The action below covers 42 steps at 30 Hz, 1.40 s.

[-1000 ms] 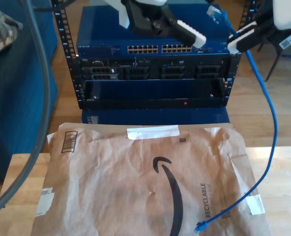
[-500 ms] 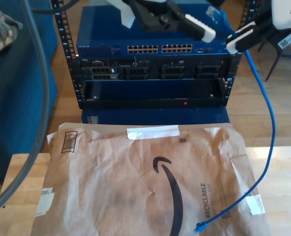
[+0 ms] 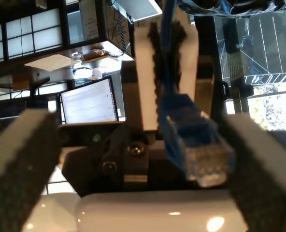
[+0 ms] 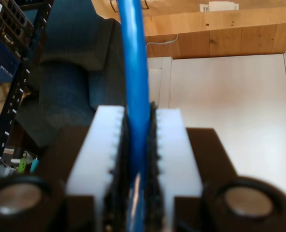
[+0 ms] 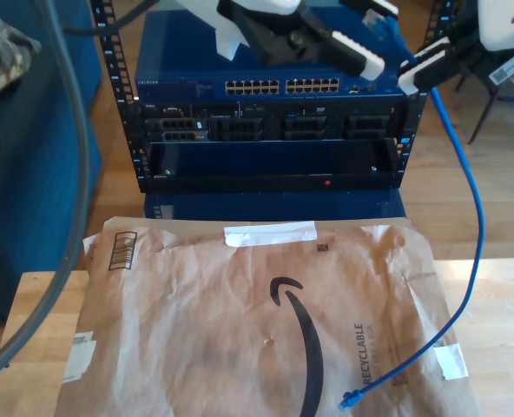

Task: Grab the cable and plug it in

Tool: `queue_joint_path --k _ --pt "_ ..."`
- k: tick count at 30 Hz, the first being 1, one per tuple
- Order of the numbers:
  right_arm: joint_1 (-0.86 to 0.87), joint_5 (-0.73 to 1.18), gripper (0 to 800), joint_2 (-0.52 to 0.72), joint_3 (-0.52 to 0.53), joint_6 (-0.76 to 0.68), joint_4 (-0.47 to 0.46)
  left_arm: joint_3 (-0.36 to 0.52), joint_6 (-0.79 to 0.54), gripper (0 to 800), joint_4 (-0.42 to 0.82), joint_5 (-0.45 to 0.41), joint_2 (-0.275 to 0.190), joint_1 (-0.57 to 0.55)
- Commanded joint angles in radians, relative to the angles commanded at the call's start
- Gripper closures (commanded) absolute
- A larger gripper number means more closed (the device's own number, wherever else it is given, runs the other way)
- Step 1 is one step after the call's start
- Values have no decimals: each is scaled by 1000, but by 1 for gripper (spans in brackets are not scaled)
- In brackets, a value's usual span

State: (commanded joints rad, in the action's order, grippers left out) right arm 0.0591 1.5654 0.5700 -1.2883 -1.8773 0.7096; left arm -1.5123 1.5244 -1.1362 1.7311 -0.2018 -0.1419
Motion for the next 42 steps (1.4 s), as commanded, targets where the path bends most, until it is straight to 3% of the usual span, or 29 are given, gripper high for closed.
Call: queue_joint_path --k 6,17,32,33,35,36,39,41,42 --pt "0 0 794 0 0 0 0 0 0 531 2 -3 0 2" --pt "0 0 794 0 0 0 0 -2 5 713 6 -12 -2 2" --pt "0 0 771 0 0 0 2 -2 14 795 9 -11 -2 2" --pt "0 0 725 0 0 0 2 -2 17 795 9 -11 -2 2" --pt "0 0 427 0 2 3 8 -2 17 797 8 -9 0 2" --pt "0 0 386 0 2 9 15 0 17 797 8 -6 0 2" --pt "0 0 97 0 3 29 17 -2 18 797 9 -3 6 2" --pt "0 0 8 3 2 44 17 -2 21 797 3 0 9 2" --pt "2 -5 6 6 0 71 17 -2 28 797 3 0 8 3"
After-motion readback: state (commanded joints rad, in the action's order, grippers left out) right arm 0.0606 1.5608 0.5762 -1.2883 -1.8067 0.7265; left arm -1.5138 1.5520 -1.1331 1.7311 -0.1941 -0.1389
